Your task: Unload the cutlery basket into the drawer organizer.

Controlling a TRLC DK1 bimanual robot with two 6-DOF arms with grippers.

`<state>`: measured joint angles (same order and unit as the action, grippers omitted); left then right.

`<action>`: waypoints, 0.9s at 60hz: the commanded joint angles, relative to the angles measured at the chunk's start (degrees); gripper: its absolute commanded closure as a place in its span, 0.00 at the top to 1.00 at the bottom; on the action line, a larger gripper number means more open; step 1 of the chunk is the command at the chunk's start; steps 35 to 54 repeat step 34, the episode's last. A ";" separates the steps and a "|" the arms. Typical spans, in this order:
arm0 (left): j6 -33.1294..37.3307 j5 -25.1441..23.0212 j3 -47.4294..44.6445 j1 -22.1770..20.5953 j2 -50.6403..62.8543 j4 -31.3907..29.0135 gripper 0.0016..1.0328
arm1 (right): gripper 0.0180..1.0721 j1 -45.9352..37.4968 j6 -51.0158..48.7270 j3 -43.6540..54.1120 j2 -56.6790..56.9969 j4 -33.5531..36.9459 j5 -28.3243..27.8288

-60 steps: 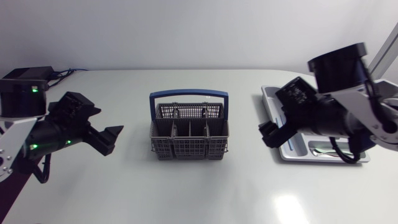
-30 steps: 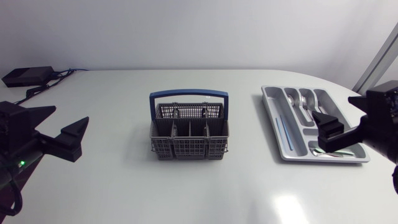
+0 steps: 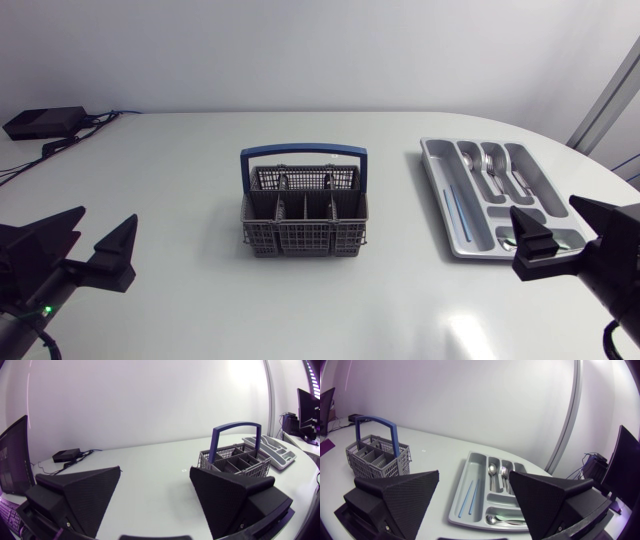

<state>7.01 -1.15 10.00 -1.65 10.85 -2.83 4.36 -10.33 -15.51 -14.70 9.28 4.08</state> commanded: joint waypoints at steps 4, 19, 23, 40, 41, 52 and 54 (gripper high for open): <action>-3.96 0.73 -4.76 0.95 -4.74 1.56 0.95 | 0.96 -1.54 4.41 5.60 4.76 -3.27 -1.29; -7.01 1.15 -10.00 1.65 -10.85 2.83 0.94 | 0.96 -4.06 9.69 14.44 13.63 -8.63 -3.78; -7.01 1.15 -10.00 1.65 -10.85 2.83 0.94 | 0.96 -4.36 10.33 15.51 14.70 -9.28 -4.08; -7.01 1.15 -10.00 1.65 -10.85 2.83 0.95 | 0.96 -4.36 10.33 15.51 14.70 -9.28 -4.08; -7.01 1.15 -10.00 1.65 -10.85 2.83 0.95 | 0.96 -4.36 10.33 15.51 14.70 -9.28 -4.08; -7.01 1.15 -10.00 1.65 -10.85 2.83 0.95 | 0.96 -4.36 10.33 15.51 14.70 -9.28 -4.08; -7.01 1.15 -10.00 1.65 -10.85 2.83 0.95 | 0.96 -4.36 10.33 15.51 14.70 -9.28 -4.08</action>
